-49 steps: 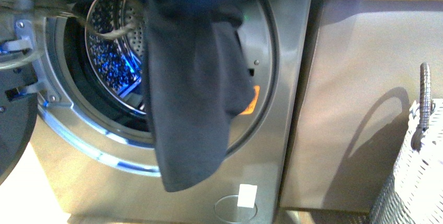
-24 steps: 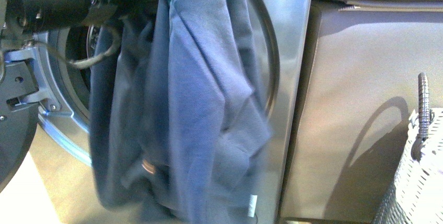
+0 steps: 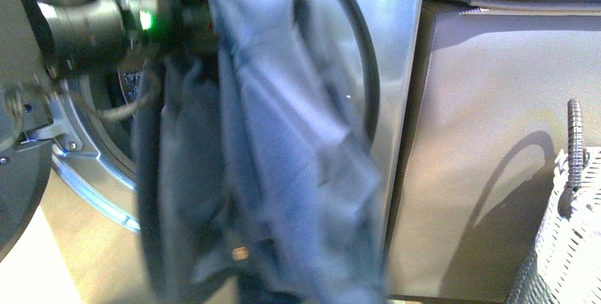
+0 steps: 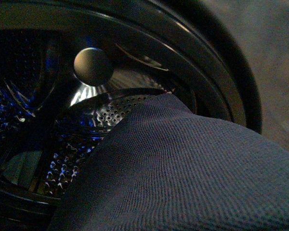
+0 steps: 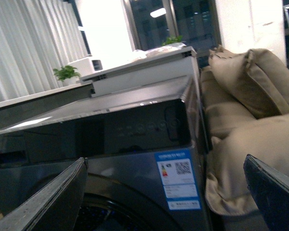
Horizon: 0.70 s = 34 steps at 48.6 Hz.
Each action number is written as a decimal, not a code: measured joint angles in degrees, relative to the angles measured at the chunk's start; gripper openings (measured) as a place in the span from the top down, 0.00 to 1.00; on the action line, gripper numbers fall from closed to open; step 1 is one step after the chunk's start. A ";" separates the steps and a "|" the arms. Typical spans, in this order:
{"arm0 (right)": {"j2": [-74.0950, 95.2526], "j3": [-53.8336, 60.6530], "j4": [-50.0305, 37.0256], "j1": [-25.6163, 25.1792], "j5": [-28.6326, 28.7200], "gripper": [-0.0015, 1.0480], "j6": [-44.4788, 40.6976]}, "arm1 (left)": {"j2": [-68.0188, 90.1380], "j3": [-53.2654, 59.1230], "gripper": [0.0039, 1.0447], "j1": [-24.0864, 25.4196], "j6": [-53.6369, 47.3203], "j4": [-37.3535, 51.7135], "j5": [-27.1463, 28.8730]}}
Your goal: Put clothes into washing machine
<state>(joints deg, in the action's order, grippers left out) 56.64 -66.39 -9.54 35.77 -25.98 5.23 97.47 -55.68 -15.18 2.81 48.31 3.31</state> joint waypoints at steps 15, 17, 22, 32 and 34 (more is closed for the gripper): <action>-18.12 24.83 11.13 -6.25 -2.29 0.49 -4.61 | 4.15 -0.70 0.92 1.03 -0.28 1.49 -0.02; -20.17 28.46 10.10 -8.31 -0.72 0.56 -4.68 | 5.16 -1.03 0.92 1.20 -0.26 1.95 0.07; -24.17 34.99 8.07 -12.26 3.54 0.71 -4.90 | 7.17 -1.86 0.92 1.44 -0.31 2.43 0.22; -30.77 44.89 5.22 -19.26 10.08 0.98 -5.14 | 11.96 -4.13 0.92 1.95 -0.85 2.89 0.76; -32.09 46.77 4.72 -20.81 11.61 0.98 -5.16 | 12.90 -4.68 0.92 2.03 -0.94 2.86 0.76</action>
<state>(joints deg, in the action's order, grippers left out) 24.56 -19.62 -4.82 14.96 -14.37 0.08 110.37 -60.36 -13.15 1.87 51.18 4.08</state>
